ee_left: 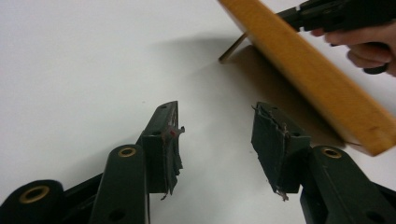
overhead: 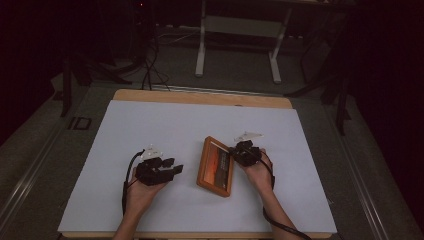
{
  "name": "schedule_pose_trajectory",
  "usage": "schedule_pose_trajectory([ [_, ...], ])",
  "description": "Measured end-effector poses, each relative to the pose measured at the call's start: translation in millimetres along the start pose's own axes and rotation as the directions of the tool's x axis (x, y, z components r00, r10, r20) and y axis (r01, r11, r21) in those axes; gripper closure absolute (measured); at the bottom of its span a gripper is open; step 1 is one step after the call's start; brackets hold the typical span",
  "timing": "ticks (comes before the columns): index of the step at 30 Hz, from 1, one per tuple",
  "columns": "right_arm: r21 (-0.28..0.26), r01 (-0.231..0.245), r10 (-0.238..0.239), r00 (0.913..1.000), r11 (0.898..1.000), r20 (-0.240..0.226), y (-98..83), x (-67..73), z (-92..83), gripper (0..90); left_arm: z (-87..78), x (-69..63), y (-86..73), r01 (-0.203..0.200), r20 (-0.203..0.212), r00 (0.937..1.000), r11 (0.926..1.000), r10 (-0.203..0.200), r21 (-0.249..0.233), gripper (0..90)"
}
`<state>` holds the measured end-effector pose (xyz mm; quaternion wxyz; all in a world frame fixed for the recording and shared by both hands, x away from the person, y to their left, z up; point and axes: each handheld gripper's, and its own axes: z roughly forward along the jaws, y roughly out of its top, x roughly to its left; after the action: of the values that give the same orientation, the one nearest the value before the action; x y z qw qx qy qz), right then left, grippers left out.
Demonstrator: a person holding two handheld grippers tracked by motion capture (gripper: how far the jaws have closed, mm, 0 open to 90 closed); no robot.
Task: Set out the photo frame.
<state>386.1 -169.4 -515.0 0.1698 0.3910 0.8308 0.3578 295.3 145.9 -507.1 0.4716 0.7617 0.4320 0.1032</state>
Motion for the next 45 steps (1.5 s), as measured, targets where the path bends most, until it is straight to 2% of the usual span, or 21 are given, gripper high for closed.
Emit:
schedule_pose_trajectory([
  [4,0.000,0.001,-0.001,1.0000,1.000,-0.002,-0.1,-0.5,0.0,90.0,-2.0,-5.4,1.6,-0.007,0.008,0.9999,0.9999,0.007,-0.008,48.8],
  [6,-0.002,-0.002,0.002,1.0000,1.000,-0.005,-0.4,-0.8,0.0,90.0,-2.7,-9.6,3.0,-0.008,0.029,0.9995,0.9999,0.008,-0.010,46.3],
  [8,-0.003,-0.002,0.002,1.0000,1.000,-0.005,-0.4,-0.8,0.0,90.0,-2.5,-11.4,3.5,-0.010,0.037,0.9993,0.9999,0.010,-0.004,44.7],
  [9,-0.003,-0.002,0.002,1.0000,1.000,-0.004,-0.6,-0.7,-0.1,90.0,-1.5,-15.3,4.4,-0.019,0.054,0.9984,0.9998,0.019,0.006,44.2],
  [14,-0.007,0.000,0.000,1.0000,1.000,-0.003,-1.1,-0.7,0.0,90.0,1.7,-25.4,6.2,-0.040,0.070,0.9968,0.9990,0.038,0.019,39.3],
  [20,-0.009,-0.001,0.001,1.0000,1.000,-0.004,-1.3,-0.7,-0.1,90.0,4.3,-32.1,8.8,-0.022,0.081,0.9965,0.9993,0.019,0.030,26.4],
  [25,-0.011,-0.002,0.002,1.0000,1.000,-0.004,-1.6,-0.7,-0.1,90.0,9.7,-41.3,10.0,-0.016,0.120,0.9928,0.9991,0.011,0.041,21.9],
  [26,-0.011,-0.002,0.002,1.0000,1.000,-0.004,-1.6,-0.7,-0.1,90.0,9.7,-41.3,10.0,-0.016,0.120,0.9928,0.9991,0.011,0.041,21.8],
  [27,-0.014,-0.002,0.002,1.0000,1.000,-0.002,-1.9,-0.5,0.0,90.0,13.1,-45.1,9.9,-0.016,0.139,0.9902,0.9986,0.009,0.050,21.7],
  [31,-0.016,0.001,-0.001,1.0000,1.000,-0.001,-2.2,-0.4,-0.1,90.0,19.6,-52.5,9.4,-0.019,0.151,0.9885,0.9974,0.008,0.070,21.8],
  [40,-0.016,0.005,-0.005,1.0000,1.000,-0.001,-2.3,-0.3,-0.1,90.0,30.2,-54.9,7.3,0.000,0.169,0.9856,0.9949,-0.017,0.101,26.9],
  [41,-0.016,0.005,-0.005,1.0000,1.000,-0.001,-2.2,-0.3,-0.1,90.0,31.6,-55.7,7.4,0.001,0.175,0.9843,0.9946,-0.020,0.104,26.9],
  [42,-0.015,0.006,-0.006,1.0000,1.000,-0.002,-2.1,-0.3,-0.1,90.0,33.7,-56.7,7.6,0.001,0.191,0.9814,0.9937,-0.022,0.112,31.2],
  [44,-0.015,0.006,-0.006,1.0000,1.000,-0.002,-2.1,-0.4,-0.1,90.0,35.4,-57.3,7.8,0.008,0.195,0.9804,0.9933,-0.031,0.115,31.7],
  [45,-0.014,0.007,-0.007,1.0000,1.000,-0.002,-2.0,-0.4,-0.1,90.0,37.5,-57.3,8.1,0.018,0.213,0.9761,0.9930,-0.043,0.117,35.9],
])
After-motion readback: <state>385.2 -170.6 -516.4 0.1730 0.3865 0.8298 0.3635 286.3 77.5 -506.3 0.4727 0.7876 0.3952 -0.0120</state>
